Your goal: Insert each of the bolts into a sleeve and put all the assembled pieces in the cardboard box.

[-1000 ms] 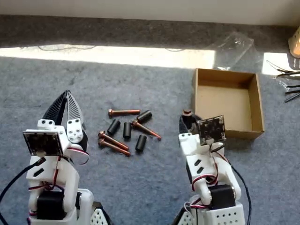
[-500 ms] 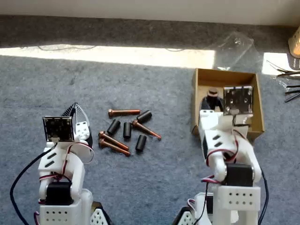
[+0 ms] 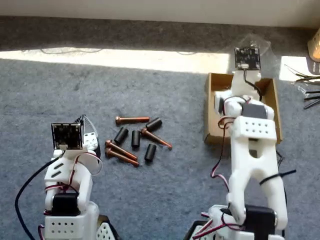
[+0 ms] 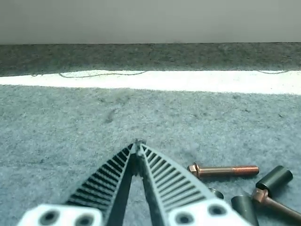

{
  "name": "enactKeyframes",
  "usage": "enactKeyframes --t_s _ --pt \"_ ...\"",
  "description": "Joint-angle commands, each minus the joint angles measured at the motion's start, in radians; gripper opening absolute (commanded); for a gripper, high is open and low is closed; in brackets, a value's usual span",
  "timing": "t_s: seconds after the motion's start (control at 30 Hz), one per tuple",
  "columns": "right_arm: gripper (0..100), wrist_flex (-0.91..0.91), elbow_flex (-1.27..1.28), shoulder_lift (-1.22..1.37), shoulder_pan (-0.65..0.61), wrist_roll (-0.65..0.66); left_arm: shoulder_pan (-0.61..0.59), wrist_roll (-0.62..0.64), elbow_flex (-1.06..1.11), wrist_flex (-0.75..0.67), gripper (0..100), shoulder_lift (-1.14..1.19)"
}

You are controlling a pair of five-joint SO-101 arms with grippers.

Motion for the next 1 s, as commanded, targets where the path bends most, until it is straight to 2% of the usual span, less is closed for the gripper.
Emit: enactKeyframes --t_s 0.0,0.37,0.6,0.83,0.97 --pt "0.5 0.004 -0.142 0.114 0.015 0.011 -0.016 -0.009 0.019 0.003 0 0.002" --pt "0.6 0.013 -0.378 0.463 0.015 0.011 -0.016 -0.009 0.022 0.003 0 0.002" --pt "0.6 0.191 -0.558 0.618 0.013 0.011 -0.016 -0.009 0.022 0.003 0 0.002" --pt "0.7 0.288 -0.699 0.737 0.013 0.011 -0.016 -0.009 0.024 0.003 0 0.002" --pt "7.8 0.315 -0.737 0.763 0.01 0.011 -0.016 -0.009 0.024 0.003 0 0.002"
